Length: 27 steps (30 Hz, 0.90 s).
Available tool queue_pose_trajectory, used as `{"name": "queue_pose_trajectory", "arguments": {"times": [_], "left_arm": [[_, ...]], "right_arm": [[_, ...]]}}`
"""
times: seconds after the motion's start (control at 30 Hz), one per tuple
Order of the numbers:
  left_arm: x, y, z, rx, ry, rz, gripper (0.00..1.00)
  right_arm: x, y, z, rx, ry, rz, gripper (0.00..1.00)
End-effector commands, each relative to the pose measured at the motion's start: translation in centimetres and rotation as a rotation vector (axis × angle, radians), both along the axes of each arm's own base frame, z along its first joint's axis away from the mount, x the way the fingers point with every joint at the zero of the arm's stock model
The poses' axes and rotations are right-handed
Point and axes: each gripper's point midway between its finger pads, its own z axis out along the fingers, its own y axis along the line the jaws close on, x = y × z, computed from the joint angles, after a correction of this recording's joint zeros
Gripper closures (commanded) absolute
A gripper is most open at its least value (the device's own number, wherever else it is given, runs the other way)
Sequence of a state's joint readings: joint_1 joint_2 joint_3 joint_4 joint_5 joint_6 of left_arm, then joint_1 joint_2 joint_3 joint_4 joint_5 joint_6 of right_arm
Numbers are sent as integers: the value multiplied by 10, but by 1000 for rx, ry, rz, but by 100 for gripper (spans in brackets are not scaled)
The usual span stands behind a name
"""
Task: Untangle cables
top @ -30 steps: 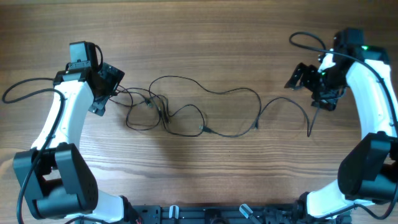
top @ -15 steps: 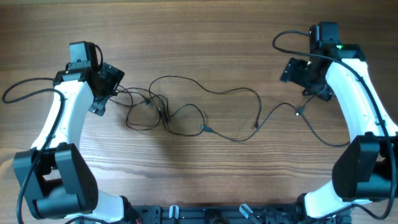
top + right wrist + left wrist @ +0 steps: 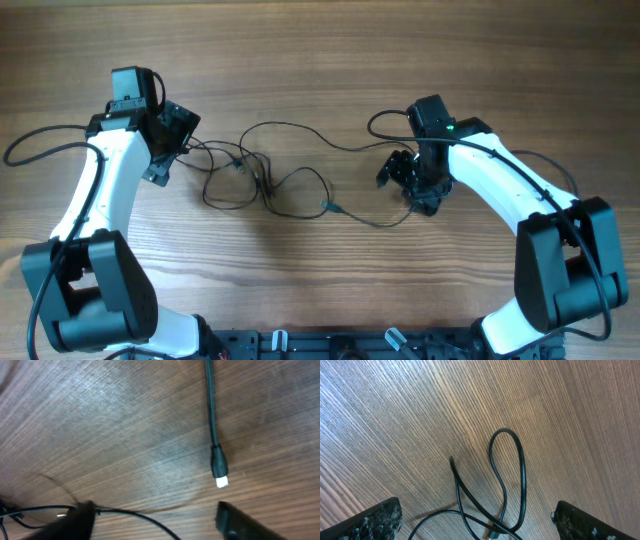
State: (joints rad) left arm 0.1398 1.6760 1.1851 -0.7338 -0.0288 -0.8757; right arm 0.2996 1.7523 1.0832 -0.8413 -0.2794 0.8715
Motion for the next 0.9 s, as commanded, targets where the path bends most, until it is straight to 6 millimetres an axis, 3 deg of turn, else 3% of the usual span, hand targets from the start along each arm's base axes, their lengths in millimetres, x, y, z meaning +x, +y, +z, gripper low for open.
{"name": "queue_pose_trajectory", "arguments": {"times": [0.0,0.03,0.17,0.27,0.3,0.37,0.43,0.47,0.53,0.6,0.63,0.67,0.73,0.87], "left_arm": [[0,4,-3,7,8,6,0],[0,4,-3,7,8,6,0],[0,4,-2,7,8,6,0],[0,4,-3,7,8,6,0],[0,4,-3,7,8,6,0],[0,4,-3,7,8,6,0],[0,4,-3,7,8,6,0],[0,4,-3,7,8,6,0],[0,4,-3,7,8,6,0],[0,4,-3,7,8,6,0],[0,4,-3,7,8,6,0],[0,4,-2,7,8,6,0],[0,4,-2,7,8,6,0],[0,4,-3,7,8,6,0]], "right_arm": [[7,-2,-5,-20,-23,-19,71],[9,-2,-5,-15,-46,34,96],[16,2,34,69,-130,245,96],[39,-15,93,68,-279,302,96],[52,-28,125,53,-367,281,96],[70,-66,161,-47,-484,192,96],[79,-120,190,-168,-569,52,96],[84,-160,205,-248,-621,-50,96],[78,-227,205,-413,-587,-295,96],[71,-251,187,-444,-512,-379,95],[68,-254,173,-443,-469,-380,71],[68,-253,164,-439,-442,-373,40],[71,-239,137,-349,-367,-337,0],[70,-186,110,-62,-276,-198,0]]}}
